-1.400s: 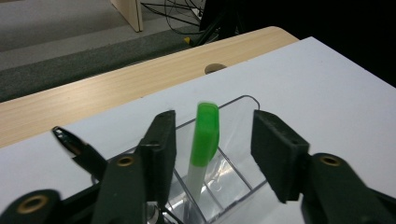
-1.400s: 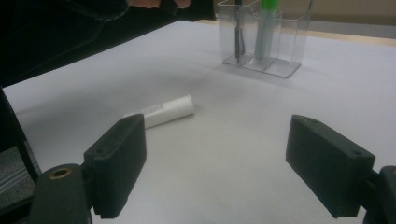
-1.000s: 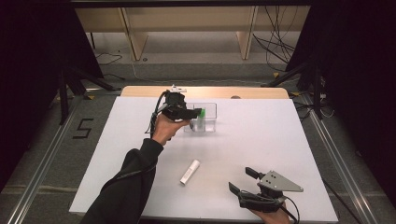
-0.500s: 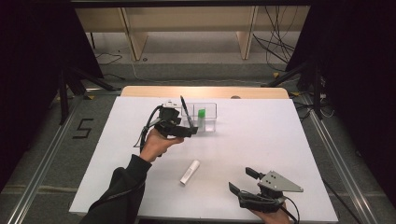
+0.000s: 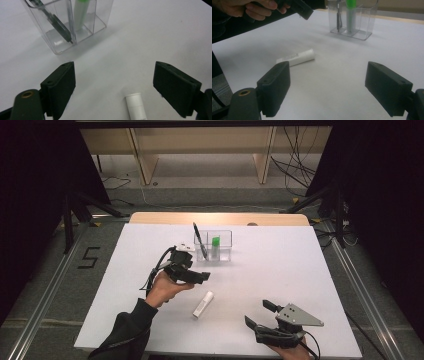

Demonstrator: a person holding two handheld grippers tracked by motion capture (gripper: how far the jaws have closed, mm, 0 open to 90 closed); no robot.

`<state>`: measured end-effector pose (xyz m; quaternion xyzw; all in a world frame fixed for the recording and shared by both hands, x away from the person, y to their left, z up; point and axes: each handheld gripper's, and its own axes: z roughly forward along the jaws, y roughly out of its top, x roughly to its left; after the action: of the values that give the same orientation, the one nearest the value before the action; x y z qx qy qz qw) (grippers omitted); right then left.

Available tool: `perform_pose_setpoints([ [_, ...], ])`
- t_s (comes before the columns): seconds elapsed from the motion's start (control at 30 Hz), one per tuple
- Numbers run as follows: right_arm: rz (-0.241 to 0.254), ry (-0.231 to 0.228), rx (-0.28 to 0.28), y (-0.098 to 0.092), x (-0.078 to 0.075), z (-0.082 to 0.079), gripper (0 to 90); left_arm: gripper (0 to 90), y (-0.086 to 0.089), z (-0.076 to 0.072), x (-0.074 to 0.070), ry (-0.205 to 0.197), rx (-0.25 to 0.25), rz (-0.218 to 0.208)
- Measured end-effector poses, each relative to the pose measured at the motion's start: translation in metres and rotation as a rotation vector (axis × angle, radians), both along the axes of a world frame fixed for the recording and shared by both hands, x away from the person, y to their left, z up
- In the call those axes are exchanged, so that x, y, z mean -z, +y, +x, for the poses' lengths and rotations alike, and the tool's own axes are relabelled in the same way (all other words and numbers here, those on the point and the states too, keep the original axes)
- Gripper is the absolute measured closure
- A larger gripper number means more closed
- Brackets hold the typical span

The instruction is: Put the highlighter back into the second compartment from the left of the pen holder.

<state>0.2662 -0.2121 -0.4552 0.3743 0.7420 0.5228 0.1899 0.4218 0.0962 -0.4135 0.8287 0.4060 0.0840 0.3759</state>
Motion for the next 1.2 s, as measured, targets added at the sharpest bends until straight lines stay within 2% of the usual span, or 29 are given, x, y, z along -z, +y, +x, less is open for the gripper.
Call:
perform_pose_setpoints([
  [0.07, 0.000, 0.001, 0.000, 0.000, 0.000, 0.000, 21.1, 17.4, -0.002, -0.004, 0.004, 0.006, 0.004, 0.013],
  [0.13, 0.000, 0.001, 0.000, 0.000, 0.000, 0.000, 21.1, 16.7, -0.004, -0.008, 0.009, 0.008, 0.015, 0.049],
  [0.33, -0.003, -0.001, 0.000, 0.000, 0.000, 0.000, 21.0, 16.7, -0.008, -0.016, 0.018, 0.026, 0.029, 0.088],
  [0.57, 0.000, 0.002, -0.002, -0.001, 0.001, 0.000, 21.0, 16.0, -0.009, -0.022, 0.024, 0.039, 0.028, 0.099],
  [0.97, 0.002, 0.002, 0.000, -0.002, 0.001, 0.001, 21.1, 15.8, -0.011, -0.032, 0.031, 0.060, 0.057, 0.147],
  [1.2, 0.001, 0.002, 0.000, -0.001, 0.001, 0.000, 21.0, 15.9, -0.012, -0.041, 0.036, 0.069, 0.074, 0.157],
])
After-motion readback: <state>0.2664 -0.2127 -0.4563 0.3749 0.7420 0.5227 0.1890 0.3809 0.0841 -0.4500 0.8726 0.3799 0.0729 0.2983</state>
